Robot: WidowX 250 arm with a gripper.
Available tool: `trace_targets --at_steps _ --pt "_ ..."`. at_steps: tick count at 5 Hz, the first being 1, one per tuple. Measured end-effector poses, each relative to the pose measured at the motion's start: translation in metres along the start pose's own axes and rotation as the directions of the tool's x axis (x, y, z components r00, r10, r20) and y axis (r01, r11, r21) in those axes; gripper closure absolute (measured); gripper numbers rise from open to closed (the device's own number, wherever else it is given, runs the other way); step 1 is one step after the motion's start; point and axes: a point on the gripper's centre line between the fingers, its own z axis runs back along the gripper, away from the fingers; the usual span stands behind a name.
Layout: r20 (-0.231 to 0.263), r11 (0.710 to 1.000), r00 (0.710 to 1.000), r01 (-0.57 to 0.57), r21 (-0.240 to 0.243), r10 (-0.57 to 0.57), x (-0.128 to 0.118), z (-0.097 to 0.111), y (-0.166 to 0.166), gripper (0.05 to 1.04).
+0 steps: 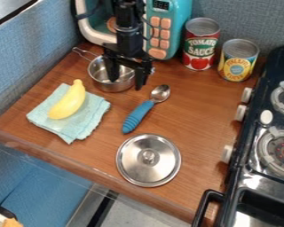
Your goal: Move the silver pot lid to the top of the silver pot
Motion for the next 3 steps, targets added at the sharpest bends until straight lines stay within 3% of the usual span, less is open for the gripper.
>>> trace_targets --at_steps 1,2,3 --pt "-0.017 0.999 0.998 0.053 0.001 -0.053 -0.009 -0.003 -0.022 0.085" --pt "0.025 0.997 0.997 0.072 0.013 -0.073 -0.022 0.018 -0.035 0.085" --pt "0.018 0.998 0.998 0.066 0.018 -0.066 -0.029 0.016 -0.036 0.085"
